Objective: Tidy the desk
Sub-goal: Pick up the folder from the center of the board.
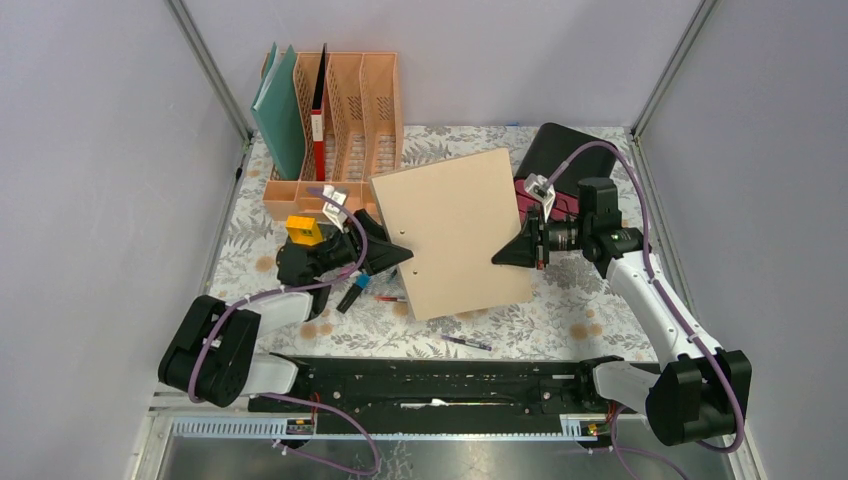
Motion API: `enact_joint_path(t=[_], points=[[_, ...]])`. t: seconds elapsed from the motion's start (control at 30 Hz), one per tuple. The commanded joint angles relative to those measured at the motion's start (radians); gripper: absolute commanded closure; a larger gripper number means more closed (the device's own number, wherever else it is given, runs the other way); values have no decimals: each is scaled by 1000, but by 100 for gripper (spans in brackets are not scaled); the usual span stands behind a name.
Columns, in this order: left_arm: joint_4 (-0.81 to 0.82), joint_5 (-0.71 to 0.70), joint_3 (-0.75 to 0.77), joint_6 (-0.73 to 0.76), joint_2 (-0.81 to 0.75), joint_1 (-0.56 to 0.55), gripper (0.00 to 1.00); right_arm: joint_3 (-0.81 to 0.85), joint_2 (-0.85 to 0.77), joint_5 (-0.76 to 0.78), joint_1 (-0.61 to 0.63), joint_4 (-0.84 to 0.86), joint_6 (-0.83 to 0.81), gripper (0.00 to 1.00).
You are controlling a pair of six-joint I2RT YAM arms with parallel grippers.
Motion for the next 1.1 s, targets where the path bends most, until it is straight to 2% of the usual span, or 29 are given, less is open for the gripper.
enact_joint_path(t=[0.0, 0.27, 0.4, 0.5, 0.63, 0.67, 0.7, 0.73, 0.77, 0.87, 0.9, 0.93, 1.0, 1.07], points=[[141, 53, 59, -53, 13, 14, 30, 47, -20, -30, 1, -96, -128, 100], [105, 122, 100, -57, 1, 36, 28, 82, -8, 27, 1, -214, -223, 100], [-6, 142, 105, 19, -20, 36, 30, 120, 35, 46, 0, -315, -295, 100], [-155, 138, 116, 115, -51, 34, 35, 142, 68, 51, 1, -372, -338, 100], [-314, 135, 142, 224, -78, 16, 53, 148, 68, 57, 1, -379, -344, 100], [-331, 136, 146, 237, -79, 13, 62, 148, 65, 60, 1, -378, -344, 100], [-336, 136, 147, 241, -79, 12, 77, 148, 63, 62, 1, -377, -344, 100], [-332, 136, 147, 238, -77, 11, 97, 148, 61, 66, 2, -375, -343, 100], [-324, 133, 145, 232, -77, 11, 100, 148, 60, 71, 1, -376, -345, 100], [-278, 121, 130, 206, -86, 11, 100, 148, 60, 80, 1, -375, -344, 98], [-271, 114, 125, 203, -95, 12, 100, 147, 57, 81, 1, -375, -345, 90], [-271, 106, 122, 204, -107, 12, 100, 146, 55, 84, 1, -374, -345, 76], [-279, 85, 113, 215, -138, 13, 100, 146, 51, 86, 1, -374, -345, 43], [-308, 67, 108, 233, -178, 17, 100, 149, 41, 96, 2, -376, -345, 3]])
